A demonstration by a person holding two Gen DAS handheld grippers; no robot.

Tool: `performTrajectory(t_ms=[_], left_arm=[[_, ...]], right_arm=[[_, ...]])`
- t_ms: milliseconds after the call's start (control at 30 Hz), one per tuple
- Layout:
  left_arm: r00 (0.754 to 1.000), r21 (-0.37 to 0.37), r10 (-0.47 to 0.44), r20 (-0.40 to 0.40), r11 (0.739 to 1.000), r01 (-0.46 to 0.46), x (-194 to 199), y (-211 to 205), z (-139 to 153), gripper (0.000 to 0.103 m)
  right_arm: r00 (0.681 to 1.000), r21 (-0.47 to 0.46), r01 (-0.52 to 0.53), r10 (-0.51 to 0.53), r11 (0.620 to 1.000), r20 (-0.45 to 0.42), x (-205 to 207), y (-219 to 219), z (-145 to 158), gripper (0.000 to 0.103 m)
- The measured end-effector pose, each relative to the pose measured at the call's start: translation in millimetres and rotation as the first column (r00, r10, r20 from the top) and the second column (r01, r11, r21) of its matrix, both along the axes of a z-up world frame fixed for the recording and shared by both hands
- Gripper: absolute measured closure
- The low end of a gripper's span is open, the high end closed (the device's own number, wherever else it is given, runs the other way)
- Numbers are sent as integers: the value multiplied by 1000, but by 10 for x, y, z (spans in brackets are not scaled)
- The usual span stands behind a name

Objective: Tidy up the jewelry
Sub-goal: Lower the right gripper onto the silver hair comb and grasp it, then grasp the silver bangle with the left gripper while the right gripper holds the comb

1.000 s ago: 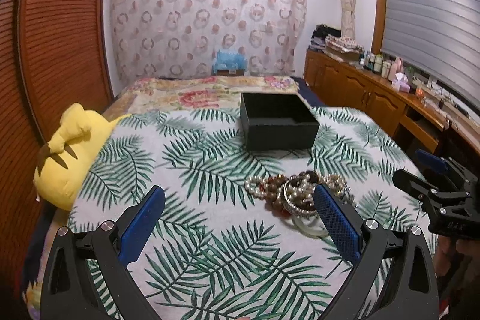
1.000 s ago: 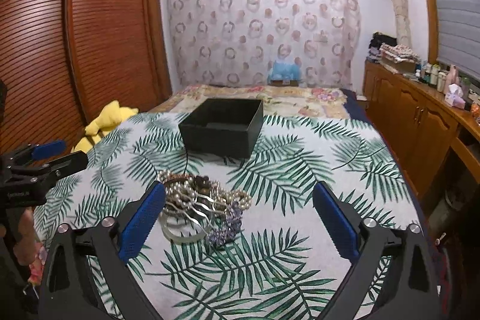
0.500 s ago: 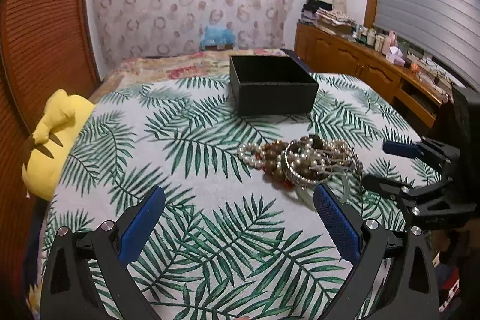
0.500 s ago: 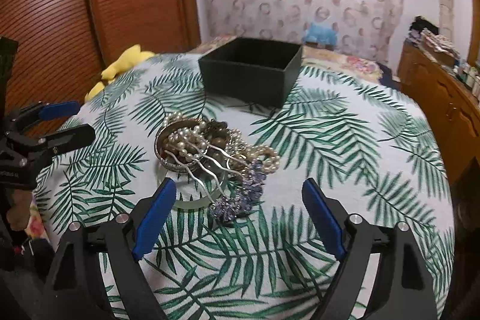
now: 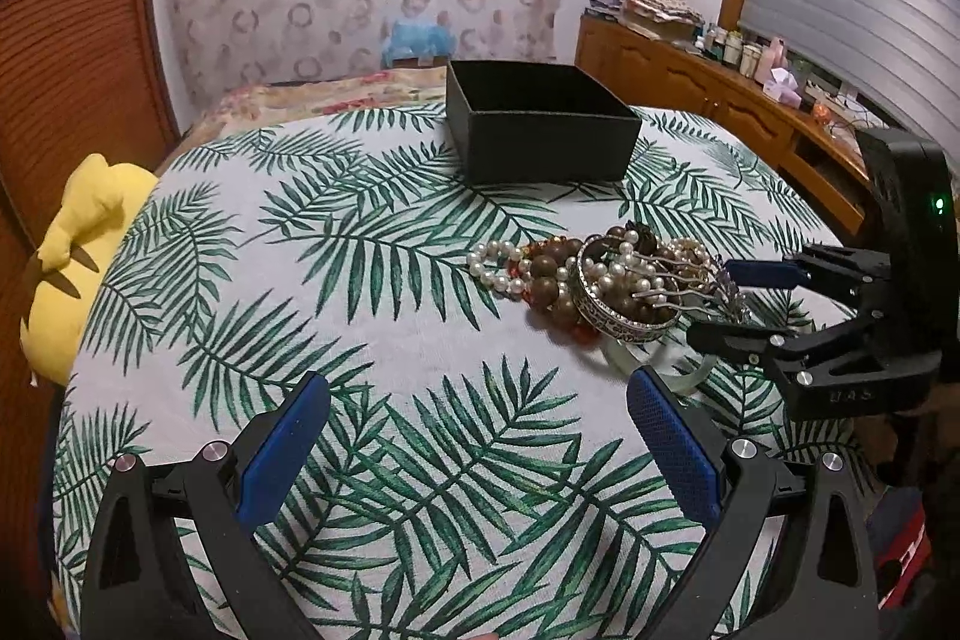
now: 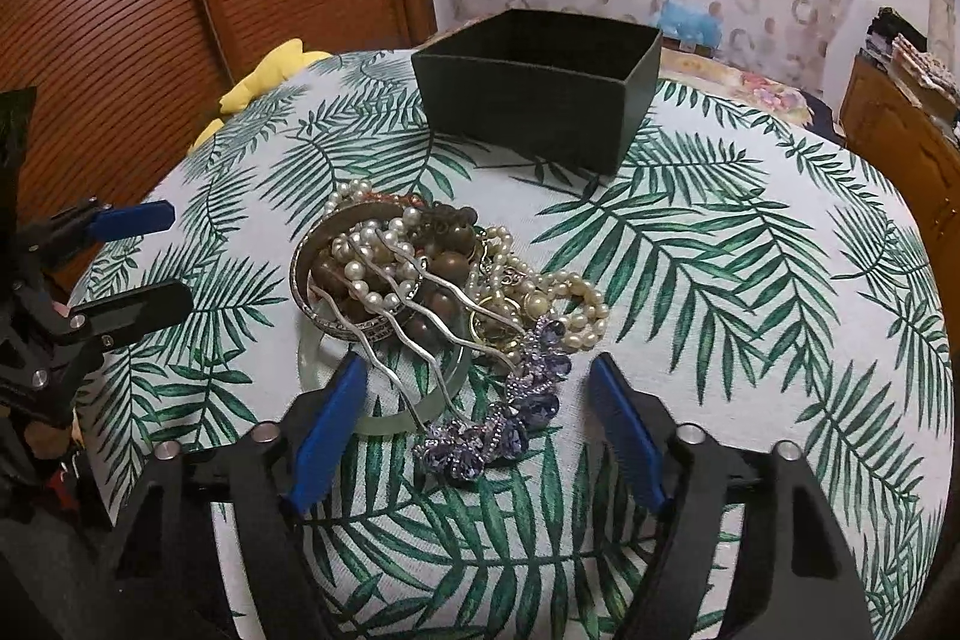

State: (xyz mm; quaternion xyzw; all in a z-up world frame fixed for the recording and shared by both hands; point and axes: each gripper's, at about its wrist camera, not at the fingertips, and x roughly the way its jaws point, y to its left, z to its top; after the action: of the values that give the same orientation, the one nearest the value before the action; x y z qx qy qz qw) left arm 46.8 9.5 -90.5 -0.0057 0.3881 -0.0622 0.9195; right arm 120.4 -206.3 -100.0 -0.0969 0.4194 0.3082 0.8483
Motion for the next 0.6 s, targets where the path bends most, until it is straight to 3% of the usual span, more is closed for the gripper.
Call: performTrajectory(t_ms=[167, 600], left_arm=[[1000, 0, -20, -15, 1000, 20, 53, -46, -32, 7], [989, 71, -151, -5, 986, 151, 320, -448, 57, 7]], right_arm=[[1000, -4, -11, 11, 1000, 8, -10, -30, 16, 47], [995, 8, 56, -57, 998, 77, -176, -469, 183, 47]])
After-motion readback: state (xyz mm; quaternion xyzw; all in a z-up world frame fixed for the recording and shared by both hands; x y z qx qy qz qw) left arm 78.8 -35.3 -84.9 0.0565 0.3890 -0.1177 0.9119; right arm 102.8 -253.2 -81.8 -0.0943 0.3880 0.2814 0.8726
